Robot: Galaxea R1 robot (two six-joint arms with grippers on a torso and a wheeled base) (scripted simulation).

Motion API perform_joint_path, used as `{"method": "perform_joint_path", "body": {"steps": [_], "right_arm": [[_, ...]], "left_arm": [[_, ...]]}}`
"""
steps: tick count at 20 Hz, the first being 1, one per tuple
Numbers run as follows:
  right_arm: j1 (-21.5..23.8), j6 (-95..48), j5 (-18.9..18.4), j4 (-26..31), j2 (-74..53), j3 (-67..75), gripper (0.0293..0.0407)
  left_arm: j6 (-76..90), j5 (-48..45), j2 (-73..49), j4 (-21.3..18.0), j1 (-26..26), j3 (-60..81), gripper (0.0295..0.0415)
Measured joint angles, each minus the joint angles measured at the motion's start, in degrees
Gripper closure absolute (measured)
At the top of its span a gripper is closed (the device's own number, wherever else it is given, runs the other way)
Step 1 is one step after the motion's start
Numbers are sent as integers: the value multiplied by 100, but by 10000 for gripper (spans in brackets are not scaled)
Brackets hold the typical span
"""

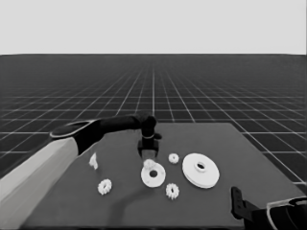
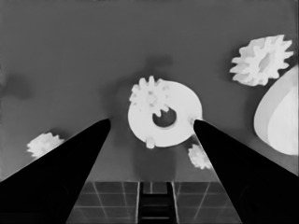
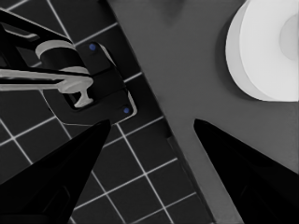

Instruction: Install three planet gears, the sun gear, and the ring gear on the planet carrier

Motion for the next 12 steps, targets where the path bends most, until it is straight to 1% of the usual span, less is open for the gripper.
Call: {"method": "perform_joint_path", "body": {"steps": [2,3,4,5,7,12], "right_arm": [[0,0,0,0,0,0,315],[0,0,0,0,0,0,315],[0,0,0,0,0,0,315],[0,0,0,0,0,0,315],[0,0,0,0,0,0,315],[0,0,0,0,0,0,315]], "left_arm": [[0,3,0,-8,-6,1,326],[-1064,121,-1498,143,72,2609,326],[-1140,141,-2687,204,149,3806,326],[-957,107,-3345,238,192,4266,326],[-650,42,-3939,264,227,4555,326],[-457,-3,-4206,271,240,4656,326]]}}
